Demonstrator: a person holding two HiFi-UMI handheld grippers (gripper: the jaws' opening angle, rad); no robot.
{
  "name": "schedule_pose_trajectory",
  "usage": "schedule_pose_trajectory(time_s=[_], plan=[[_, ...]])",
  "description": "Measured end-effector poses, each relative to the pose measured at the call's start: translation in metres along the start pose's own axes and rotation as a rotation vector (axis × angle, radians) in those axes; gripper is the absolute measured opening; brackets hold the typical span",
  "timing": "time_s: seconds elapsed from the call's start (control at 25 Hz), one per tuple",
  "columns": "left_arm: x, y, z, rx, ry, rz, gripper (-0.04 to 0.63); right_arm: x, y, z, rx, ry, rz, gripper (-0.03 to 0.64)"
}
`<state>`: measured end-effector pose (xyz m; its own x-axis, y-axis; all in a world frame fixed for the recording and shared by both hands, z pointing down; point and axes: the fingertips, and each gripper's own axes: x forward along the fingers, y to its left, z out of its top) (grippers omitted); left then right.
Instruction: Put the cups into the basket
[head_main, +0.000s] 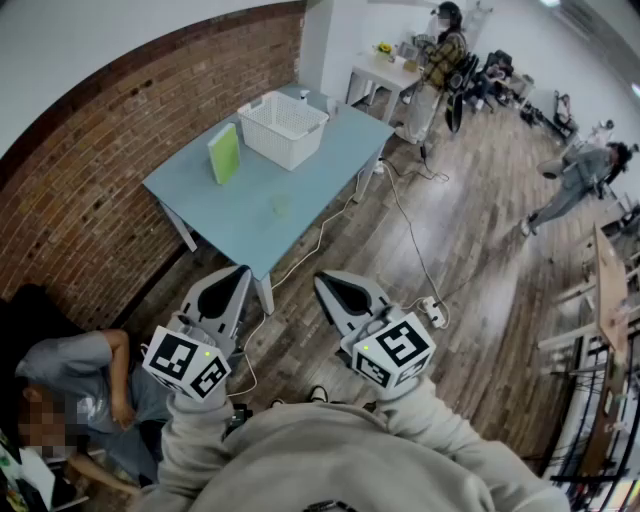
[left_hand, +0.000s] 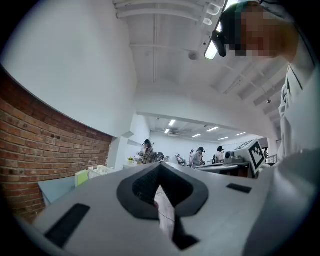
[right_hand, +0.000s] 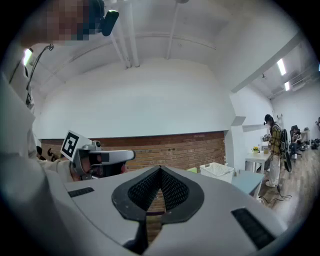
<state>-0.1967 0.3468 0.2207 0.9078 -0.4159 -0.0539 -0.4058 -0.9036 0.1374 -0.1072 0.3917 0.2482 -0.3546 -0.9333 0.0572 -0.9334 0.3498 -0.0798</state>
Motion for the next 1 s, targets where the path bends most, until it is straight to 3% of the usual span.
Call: schedule_pose_trajectory(time_s=[0.4,1.0], plan=[[0.008,-0.011,-0.012,-0.019,0.023,-0.013,-0.005,-0.009,-0.003,-0.001,-0.009,0.002,-0.015,0.011],[0.022,-0.024,-0.012,-0.035,-0.010,-0.008,-0.003,-0.030,-0.027,-0.005,0.057,-0.034,-0.005,0.011]])
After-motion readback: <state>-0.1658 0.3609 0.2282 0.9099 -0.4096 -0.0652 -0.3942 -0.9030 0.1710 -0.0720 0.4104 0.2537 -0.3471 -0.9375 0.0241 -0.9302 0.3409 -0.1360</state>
